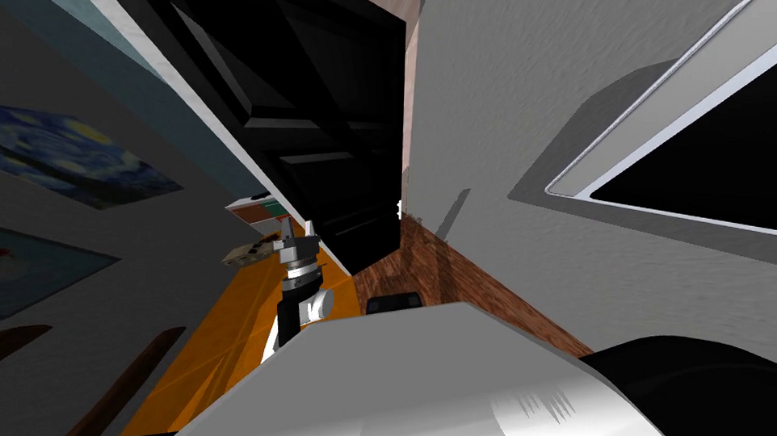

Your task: Push the door open

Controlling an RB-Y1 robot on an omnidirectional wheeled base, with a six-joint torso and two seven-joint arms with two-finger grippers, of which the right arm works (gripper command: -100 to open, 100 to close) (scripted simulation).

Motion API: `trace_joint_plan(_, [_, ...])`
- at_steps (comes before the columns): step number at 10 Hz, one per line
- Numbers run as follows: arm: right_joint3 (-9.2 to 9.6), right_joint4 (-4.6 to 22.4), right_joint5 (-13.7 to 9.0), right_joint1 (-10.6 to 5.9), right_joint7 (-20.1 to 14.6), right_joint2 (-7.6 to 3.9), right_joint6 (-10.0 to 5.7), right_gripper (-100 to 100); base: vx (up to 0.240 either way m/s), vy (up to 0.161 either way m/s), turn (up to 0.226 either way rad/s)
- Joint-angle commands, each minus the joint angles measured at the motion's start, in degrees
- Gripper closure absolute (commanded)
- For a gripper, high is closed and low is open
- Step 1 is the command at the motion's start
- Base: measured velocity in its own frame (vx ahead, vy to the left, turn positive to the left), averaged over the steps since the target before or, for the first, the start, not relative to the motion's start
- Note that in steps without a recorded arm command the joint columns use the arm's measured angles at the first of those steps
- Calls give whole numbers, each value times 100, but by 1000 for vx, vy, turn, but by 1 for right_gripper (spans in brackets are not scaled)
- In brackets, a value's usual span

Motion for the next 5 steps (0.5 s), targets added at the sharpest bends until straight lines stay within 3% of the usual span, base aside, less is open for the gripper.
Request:
trace_joint_plan(1, [-59, -25, -89, 37, 16, 49, -69, 100, -7, -182, -30])
trace_joint_plan(2, [-85, -12, -150, 48, 12, 125, -99, 100, 17, -173, -22])
trace_joint_plan(3, [-49, -57, -109, 61, 28, 110, -62, 100, 9, -77, -13])
trace_joint_plan(4, [-105, -23, -244, 93, 7, -15, -132, 100, -7, -128, -66])
trace_joint_plan(5, [-126, -11, -298, 100, 2, -47, -158, 100, -10, -205, -56])
